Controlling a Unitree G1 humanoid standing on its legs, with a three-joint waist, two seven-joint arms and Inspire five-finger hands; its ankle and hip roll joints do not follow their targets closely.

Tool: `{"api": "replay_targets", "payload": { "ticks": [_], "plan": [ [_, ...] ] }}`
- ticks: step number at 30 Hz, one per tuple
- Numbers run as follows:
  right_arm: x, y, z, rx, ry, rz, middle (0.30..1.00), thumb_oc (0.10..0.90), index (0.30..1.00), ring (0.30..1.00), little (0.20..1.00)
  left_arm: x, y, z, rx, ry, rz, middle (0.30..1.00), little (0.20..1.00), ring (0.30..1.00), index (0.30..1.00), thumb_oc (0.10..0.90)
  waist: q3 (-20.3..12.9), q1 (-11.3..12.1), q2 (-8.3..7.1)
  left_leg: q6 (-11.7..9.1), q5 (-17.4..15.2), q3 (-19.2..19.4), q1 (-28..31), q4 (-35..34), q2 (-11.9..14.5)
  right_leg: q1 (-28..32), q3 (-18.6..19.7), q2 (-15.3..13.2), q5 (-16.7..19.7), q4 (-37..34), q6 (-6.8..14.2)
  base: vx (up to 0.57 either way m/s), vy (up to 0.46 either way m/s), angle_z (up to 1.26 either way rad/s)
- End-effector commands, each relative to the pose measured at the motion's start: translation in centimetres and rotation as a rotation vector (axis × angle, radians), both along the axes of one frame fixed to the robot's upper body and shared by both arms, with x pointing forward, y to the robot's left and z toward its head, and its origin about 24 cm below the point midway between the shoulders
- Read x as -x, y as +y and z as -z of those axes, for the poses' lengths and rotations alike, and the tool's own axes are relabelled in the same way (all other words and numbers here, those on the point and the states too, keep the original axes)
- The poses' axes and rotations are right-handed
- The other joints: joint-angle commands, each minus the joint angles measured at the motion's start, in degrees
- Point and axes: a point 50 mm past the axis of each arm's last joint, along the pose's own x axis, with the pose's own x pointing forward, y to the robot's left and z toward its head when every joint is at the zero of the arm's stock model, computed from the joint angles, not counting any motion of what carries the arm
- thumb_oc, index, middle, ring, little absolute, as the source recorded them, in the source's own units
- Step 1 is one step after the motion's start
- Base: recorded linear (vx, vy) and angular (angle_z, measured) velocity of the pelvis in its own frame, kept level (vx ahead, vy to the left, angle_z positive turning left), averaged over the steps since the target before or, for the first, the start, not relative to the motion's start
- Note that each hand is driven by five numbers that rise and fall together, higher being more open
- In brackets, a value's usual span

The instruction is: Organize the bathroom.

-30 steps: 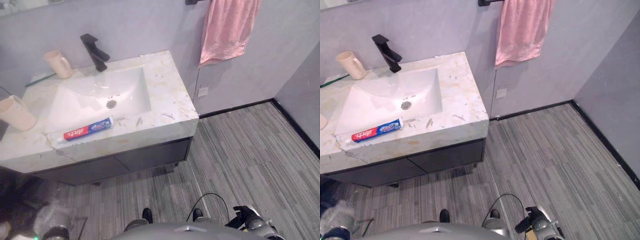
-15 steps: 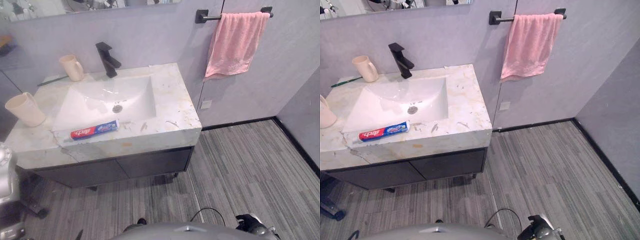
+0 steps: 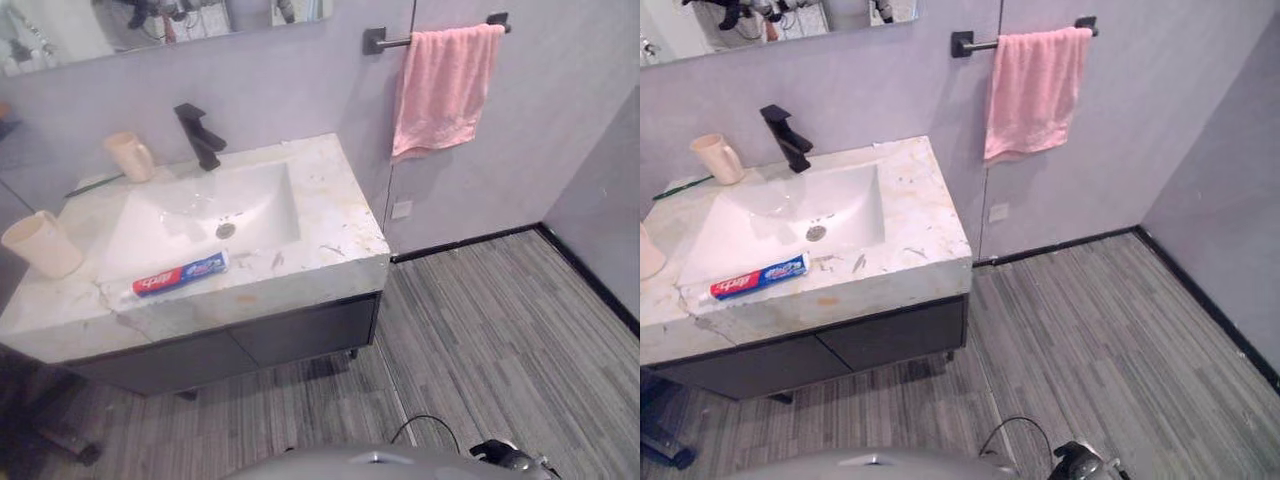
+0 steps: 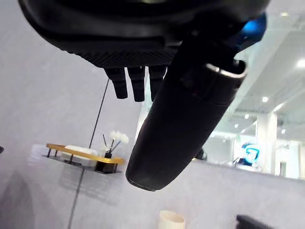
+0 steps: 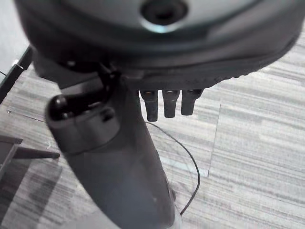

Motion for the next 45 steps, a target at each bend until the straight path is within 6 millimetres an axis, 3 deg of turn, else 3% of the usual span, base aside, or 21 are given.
{"api": "replay_targets", "payload": {
  "ticks": [1, 4, 11, 17, 32, 36, 45],
  "plan": [
    [-2.5, -1.4, -1.1, 0.073, -0.007, -0.094, 0.9, 0.8, 0.9, 0.9, 0.9, 1.6, -0.6, -8.7, -0.297, -0.04, -0.047, 0.9, 0.9, 0.9, 0.9, 0.8, -0.8, -1.0, -1.08, -0.1, 0.7, 3.6, 0.1, 2.9, 3.7, -2.9, 2.1, -2.6, 1.2, 0.0, 1.5, 0.0, 0.019, -0.07],
    [-2.3, -1.7, -1.1, 0.088, 0.024, -0.125, 0.9, 0.8, 0.9, 0.9, 0.9, 0.9, 0.8, -8.4, -0.292, 0.172, -0.093, 0.9, 0.9, 0.9, 0.9, 0.8, -0.8, -2.1, -0.16, 0.1, 0.5, 4.4, 0.3, 2.6, 3.6, -3.2, 2.8, -2.6, 1.4, 0.0, 1.8, -0.01, 0.032, -0.12],
    [-1.9, -2.0, -1.1, 0.105, 0.051, -0.131, 0.9, 0.8, 0.9, 0.9, 0.9, -1.7, 0.8, -6.5, -0.215, 0.511, 0.005, 0.9, 0.9, 0.9, 0.9, 0.8, -0.7, -2.5, 0.27, 0.6, 0.0, 5.3, 0.6, 2.2, 3.1, -3.8, 3.9, -2.4, 1.8, 0.0, 2.3, -0.03, 0.018, -0.04],
    [-1.8, -2.1, -1.2, 0.115, 0.071, -0.15, 0.9, 0.8, 0.9, 0.9, 0.9, -2.4, 1.8, -4.1, -0.18, 0.663, -0.029, 0.9, 0.9, 0.9, 0.9, 0.8, -0.5, -3.1, 0.2, 0.9, -0.2, 6.1, 0.6, 1.8, 2.7, -4.2, 4.8, -2.2, 2.2, -0.2, 2.6, -0.03, 0.021, -0.1],
    [-1.0, -2.0, -0.9, 0.128, 0.138, -0.195, 0.9, 0.8, 0.9, 0.9, 0.9, -1.1, 4.9, 0.0, -0.086, 0.864, -0.111, 0.9, 0.9, 0.9, 0.9, 0.8, -1.0, -3.4, -0.39, 1.4, -0.4, 8.0, 0.7, 1.5, 2.5, -5.0, 5.2, -2.1, 2.8, -0.5, 2.7, 0.0, 0.002, -0.01],
    [-1.0, -2.0, -0.8, 0.143, 0.16, -0.209, 0.9, 0.8, 0.9, 0.9, 0.9, -2.5, 3.8, 2.4, -0.022, 0.84, 0.042, 0.9, 0.9, 0.9, 0.9, 0.8, -1.1, -3.5, -0.51, 1.4, -0.5, 8.6, 0.8, 1.7, 2.5, -5.0, 5.2, -2.2, 3.0, -0.5, 2.7, 0.0, 0.0, 0.0],
    [-0.4, -2.0, -0.6, 0.159, 0.189, -0.211, 0.9, 0.8, 0.9, 0.9, 0.9, -3.9, 2.4, 5.6, -0.008, 0.855, 0.105, 0.9, 0.9, 0.9, 0.9, 0.8, -1.3, -3.9, -1.05, 1.6, -0.7, 9.3, 1.0, 1.5, 2.4, -5.2, 5.1, -2.1, 3.1, -0.5, 2.6, 0.0, -0.001, -0.01]
  ]
}}
